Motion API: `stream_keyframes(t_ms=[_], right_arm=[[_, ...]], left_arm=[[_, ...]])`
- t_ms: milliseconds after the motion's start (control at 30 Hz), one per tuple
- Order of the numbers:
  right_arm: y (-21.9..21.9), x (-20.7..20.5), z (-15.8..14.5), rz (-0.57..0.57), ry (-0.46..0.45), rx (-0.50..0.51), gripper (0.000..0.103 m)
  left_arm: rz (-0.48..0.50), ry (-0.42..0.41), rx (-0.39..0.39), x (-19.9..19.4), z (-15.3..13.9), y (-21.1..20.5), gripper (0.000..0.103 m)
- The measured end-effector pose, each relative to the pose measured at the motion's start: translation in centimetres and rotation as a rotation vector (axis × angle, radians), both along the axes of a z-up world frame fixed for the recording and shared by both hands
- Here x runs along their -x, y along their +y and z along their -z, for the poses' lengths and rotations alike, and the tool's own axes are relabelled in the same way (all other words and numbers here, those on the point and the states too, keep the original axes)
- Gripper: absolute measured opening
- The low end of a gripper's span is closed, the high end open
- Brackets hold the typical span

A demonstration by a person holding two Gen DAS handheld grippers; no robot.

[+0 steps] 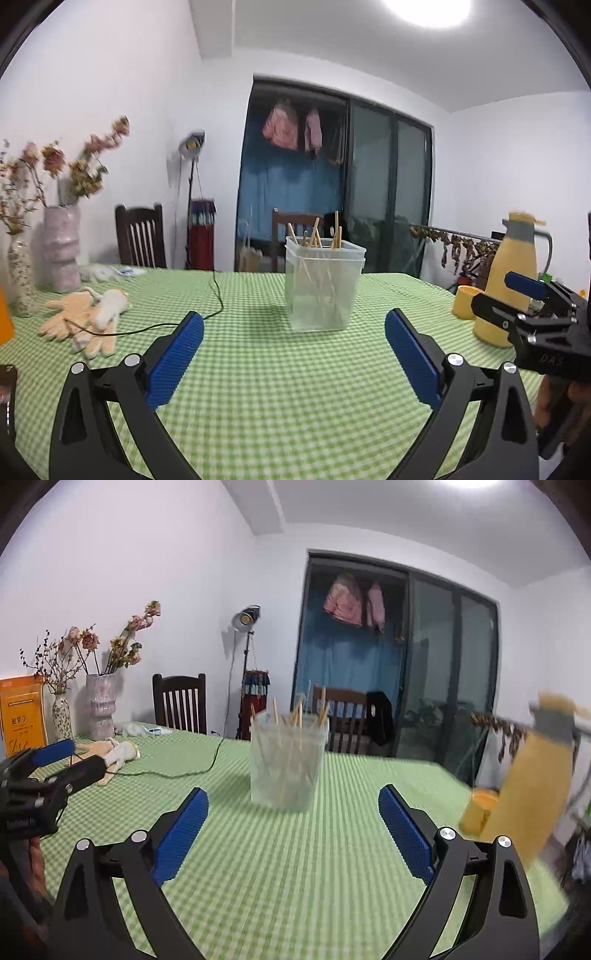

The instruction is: Organize utensils

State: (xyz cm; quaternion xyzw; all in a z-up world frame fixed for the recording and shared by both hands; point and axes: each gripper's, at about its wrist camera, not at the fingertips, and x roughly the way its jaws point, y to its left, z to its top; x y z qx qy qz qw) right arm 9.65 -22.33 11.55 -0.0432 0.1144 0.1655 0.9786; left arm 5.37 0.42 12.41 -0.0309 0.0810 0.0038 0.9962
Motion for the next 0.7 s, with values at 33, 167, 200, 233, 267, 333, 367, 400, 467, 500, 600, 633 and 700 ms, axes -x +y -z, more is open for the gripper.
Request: stream_keyframes(t_ms=[33, 167, 200, 233, 267, 333, 367, 400, 467, 500, 600, 633, 700], right_arm=[[-0.1, 0.4, 0.9, 0.0, 0.021, -0.018, 0.09], [-0.3, 2.5, 4.7, 0.036, 0.106, -0.035, 0.09], [-0.5, 3.1, 5.3, 0.04, 0.116, -0.037, 0.09], [-0.7, 3.6, 5.8, 0.05, 0.12, -0.035, 0.09], [-0.7, 4.0, 6.2, 0.058, 0.12, -0.03, 0.09], [-1.0, 4.9, 6.8, 0.075, 0.117, -0.008, 0.09], [-1.0, 5.0, 7.0, 0.081, 0.115, -0.005, 0.09], [-1.2, 5.2, 7.1, 0.084, 0.116, -0.006, 0.09], [-1.2, 5.0, 7.0, 0.076, 0.122, 0.0, 0.09], [-1.1, 5.0, 7.0, 0.079, 0.118, 0.003, 0.09], [-0.7, 5.1, 7.0, 0.072, 0.113, 0.012, 0.09], [-0.7, 5.1, 7.0, 0.071, 0.109, 0.012, 0.09], [-0.6, 5.2, 7.1, 0.065, 0.111, 0.019, 0.09]], left_arm=[[-0.013, -0.008, -0.016, 0.9, 1.1, -0.3, 0.095], [-0.043, 0.072, -0.043, 2.3, 5.0, -1.4, 0.095], [-0.035, 0.093, -0.04, 2.7, 5.9, -1.7, 0.095], [-0.021, 0.104, -0.044, 3.0, 6.5, -2.0, 0.095], [-0.016, 0.109, -0.051, 3.3, 7.0, -2.1, 0.095], [0.004, 0.11, -0.074, 4.0, 7.8, -2.5, 0.095], [0.005, 0.104, -0.079, 4.4, 8.1, -2.7, 0.095], [0.001, 0.102, -0.085, 4.6, 8.2, -2.7, 0.095], [-0.004, 0.106, -0.079, 4.6, 8.4, -2.5, 0.095], [-0.003, 0.115, -0.076, 4.4, 8.5, -2.5, 0.095], [-0.004, 0.124, -0.062, 4.0, 8.0, -2.3, 0.095], [-0.002, 0.125, -0.058, 4.0, 8.0, -2.2, 0.095], [0.0, 0.132, -0.055, 3.7, 7.8, -2.2, 0.095]])
